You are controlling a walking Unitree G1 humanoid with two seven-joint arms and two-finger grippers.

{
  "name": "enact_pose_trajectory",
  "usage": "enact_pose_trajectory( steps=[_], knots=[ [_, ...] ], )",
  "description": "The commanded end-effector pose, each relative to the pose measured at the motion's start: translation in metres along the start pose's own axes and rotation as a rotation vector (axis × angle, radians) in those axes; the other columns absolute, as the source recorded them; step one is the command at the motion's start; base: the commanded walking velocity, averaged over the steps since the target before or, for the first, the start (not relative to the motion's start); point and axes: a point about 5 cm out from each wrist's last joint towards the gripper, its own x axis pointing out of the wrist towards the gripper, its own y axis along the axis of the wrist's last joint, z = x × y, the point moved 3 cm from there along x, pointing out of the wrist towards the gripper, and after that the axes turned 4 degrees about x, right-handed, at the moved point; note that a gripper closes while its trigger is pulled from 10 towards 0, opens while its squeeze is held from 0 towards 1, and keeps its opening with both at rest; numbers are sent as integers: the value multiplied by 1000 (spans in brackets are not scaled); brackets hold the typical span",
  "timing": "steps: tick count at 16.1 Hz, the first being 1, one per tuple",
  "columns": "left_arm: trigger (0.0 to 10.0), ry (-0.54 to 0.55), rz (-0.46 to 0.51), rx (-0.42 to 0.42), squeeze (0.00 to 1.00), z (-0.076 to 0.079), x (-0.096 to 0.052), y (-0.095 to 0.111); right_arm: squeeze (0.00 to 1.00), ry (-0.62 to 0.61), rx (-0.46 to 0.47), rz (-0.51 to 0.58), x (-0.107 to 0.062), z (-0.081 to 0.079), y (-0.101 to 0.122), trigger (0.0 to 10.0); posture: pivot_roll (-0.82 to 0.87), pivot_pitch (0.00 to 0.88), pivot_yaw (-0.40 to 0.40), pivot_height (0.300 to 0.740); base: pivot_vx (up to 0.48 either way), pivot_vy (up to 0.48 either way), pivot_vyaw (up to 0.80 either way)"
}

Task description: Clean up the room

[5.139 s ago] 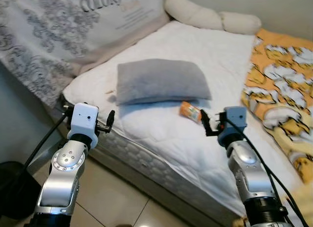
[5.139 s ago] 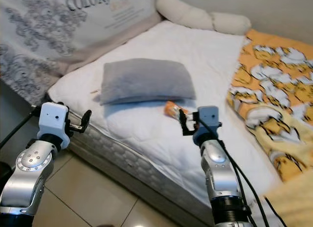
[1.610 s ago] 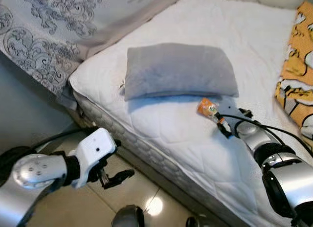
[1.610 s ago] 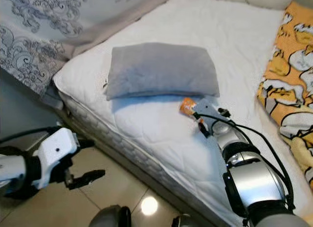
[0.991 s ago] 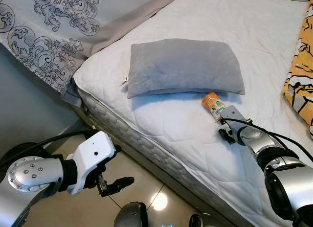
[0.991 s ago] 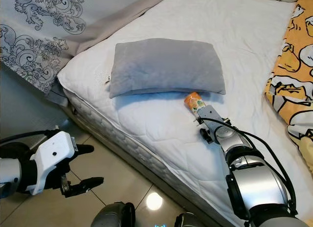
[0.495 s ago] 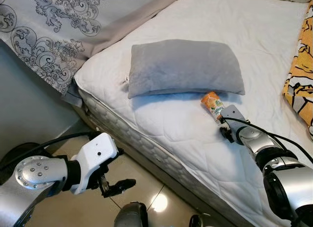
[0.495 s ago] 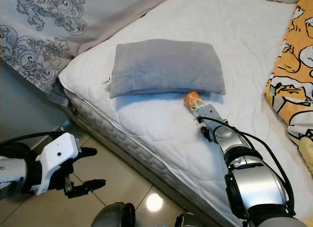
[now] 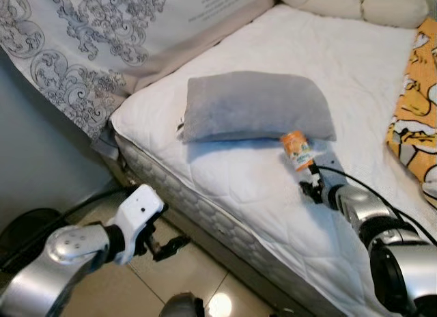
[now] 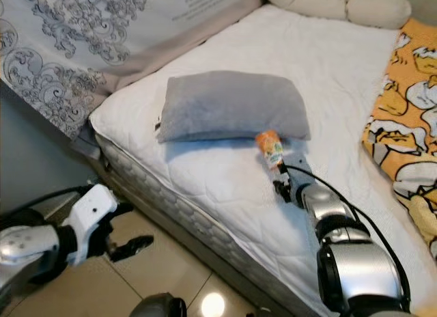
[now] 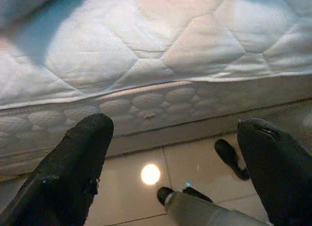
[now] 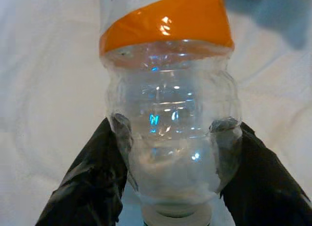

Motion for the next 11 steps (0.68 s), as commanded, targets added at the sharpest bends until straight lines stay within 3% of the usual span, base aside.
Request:
enact_pose_trajectory(
  steps=[1, 4, 5, 7, 9, 11],
  knots=[
    [10000, 44, 15, -4, 0, -6, 4, 0, 0, 54, 30, 48, -4, 3, 1, 0, 36, 0, 57, 740, 0, 0, 0],
    [10000, 95, 101, -37, 0, -7, 14, 10, 0, 114, 68, 173, -21, 14, -11, 0, -16, 0, 72, 740, 0, 0, 0],
    [10000, 136, 127, -59, 0, -9, 15, 13, 0, 95, 55, 268, -27, 14, -5, 10000, -27, 0, 72, 740, 0, 0, 0],
    [10000, 305, 144, -97, 0, -23, 23, 13, 0, 124, 202, 397, -44, 3, 2, 10000, -12, 0, 28, 740, 0, 0, 0],
    [10000, 459, 117, -133, 0, -33, 20, 4, 0, 137, 337, 548, -67, -29, 11, 10000, -7, 0, 14, 740, 0, 0, 400],
    [10000, 501, 116, -192, 0, -33, 15, 0, 0, 158, 343, 577, -80, -54, 14, 10000, -31, 0, 11, 740, 0, 0, 800]
  ],
)
